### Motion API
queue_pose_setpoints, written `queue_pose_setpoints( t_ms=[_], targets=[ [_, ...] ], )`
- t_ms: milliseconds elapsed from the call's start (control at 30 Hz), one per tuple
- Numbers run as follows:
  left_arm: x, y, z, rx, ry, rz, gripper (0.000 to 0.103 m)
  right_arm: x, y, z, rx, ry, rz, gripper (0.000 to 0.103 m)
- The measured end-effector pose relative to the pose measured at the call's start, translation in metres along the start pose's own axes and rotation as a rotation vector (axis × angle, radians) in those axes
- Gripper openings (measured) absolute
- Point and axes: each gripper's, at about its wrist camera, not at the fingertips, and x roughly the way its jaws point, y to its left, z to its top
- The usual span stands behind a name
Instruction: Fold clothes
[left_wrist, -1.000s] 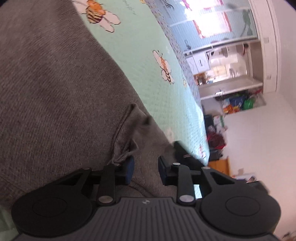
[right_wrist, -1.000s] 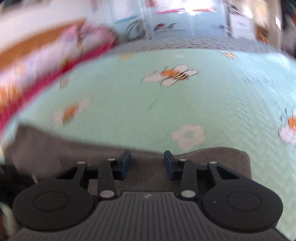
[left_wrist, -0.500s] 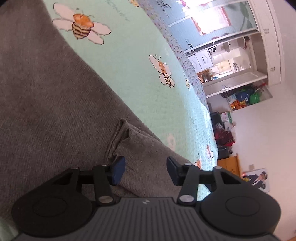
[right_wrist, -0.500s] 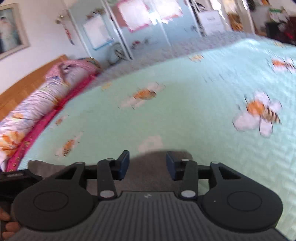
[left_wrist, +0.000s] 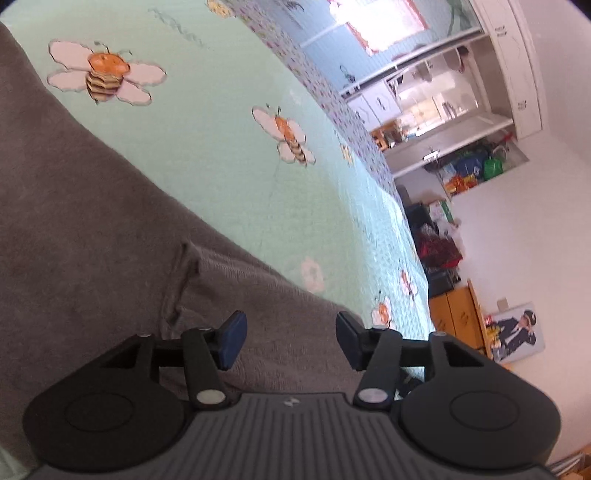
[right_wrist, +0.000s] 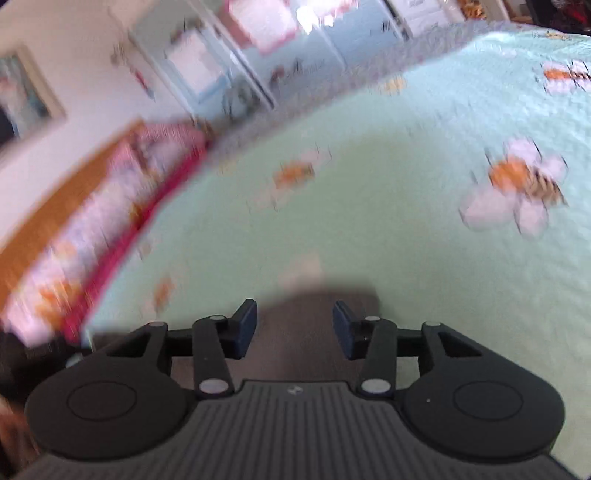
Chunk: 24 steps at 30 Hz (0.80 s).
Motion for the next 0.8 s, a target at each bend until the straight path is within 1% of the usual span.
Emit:
queue_pose_setpoints(
  t_ms=[33,67,100,133,200,267,300,333,400,433,467,533,567,633,667,700,767,800],
  targets=[
    [0.000,0.000,-0.001,0.000,0.002,0.000,0.056,-0.001,0.000,-0.008,-0.038,0.024,-0.020,0.048],
    [0.000,0.000,-0.002,-0.001,0.005,-0.001,0.056,-0.005,0.000,-0.013,-0.082,0.013,-0.048,0.049],
    [0.001,0.000,-0.003,-0.001,0.007,-0.001,0.055,-0.017,0.005,-0.023,-0.110,-0.019,-0.087,0.053],
    [0.001,0.000,-0.004,-0.002,0.010,-0.002,0.053,-0.029,0.009,-0.031,-0.132,-0.053,-0.124,0.054],
    [0.001,0.000,-0.007,-0.003,0.015,-0.003,0.054,-0.047,0.024,-0.043,-0.187,-0.119,-0.176,0.054],
    [0.002,0.000,-0.009,-0.004,0.020,-0.004,0.056,-0.050,0.041,-0.054,-0.275,-0.164,-0.206,0.055],
    [0.002,0.000,-0.010,-0.004,0.022,-0.004,0.056,-0.048,0.050,-0.059,-0.323,-0.182,-0.217,0.060],
    [0.002,0.000,-0.011,-0.005,0.024,-0.005,0.056,-0.043,0.056,-0.064,-0.367,-0.181,-0.231,0.062],
    [0.003,0.000,-0.013,-0.004,0.029,-0.003,0.057,-0.019,0.060,-0.073,-0.435,-0.094,-0.269,0.063],
    [0.003,0.001,-0.014,-0.002,0.030,0.000,0.057,-0.010,0.061,-0.080,-0.461,-0.045,-0.304,0.063],
    [0.004,0.002,-0.014,0.001,0.031,0.003,0.057,-0.009,0.062,-0.085,-0.486,-0.039,-0.339,0.063],
    [0.005,0.003,-0.016,0.005,0.034,0.009,0.057,-0.019,0.064,-0.086,-0.486,-0.054,-0.353,0.063],
    [0.006,0.003,-0.016,0.008,0.036,0.012,0.057,-0.030,0.067,-0.083,-0.475,-0.089,-0.337,0.063],
    [0.007,0.004,-0.018,0.012,0.038,0.018,0.058,-0.045,0.076,-0.075,-0.497,-0.187,-0.318,0.063],
    [0.007,0.005,-0.019,0.015,0.040,0.021,0.058,-0.048,0.079,-0.070,-0.505,-0.233,-0.313,0.065],
    [0.008,0.006,-0.019,0.017,0.041,0.024,0.058,-0.045,0.082,-0.064,-0.496,-0.266,-0.314,0.069],
    [0.009,0.007,-0.021,0.022,0.044,0.030,0.057,-0.030,0.081,-0.054,-0.459,-0.288,-0.328,0.070],
    [0.010,0.007,-0.021,0.024,0.045,0.033,0.057,-0.015,0.078,-0.053,-0.451,-0.253,-0.337,0.070]
  ],
)
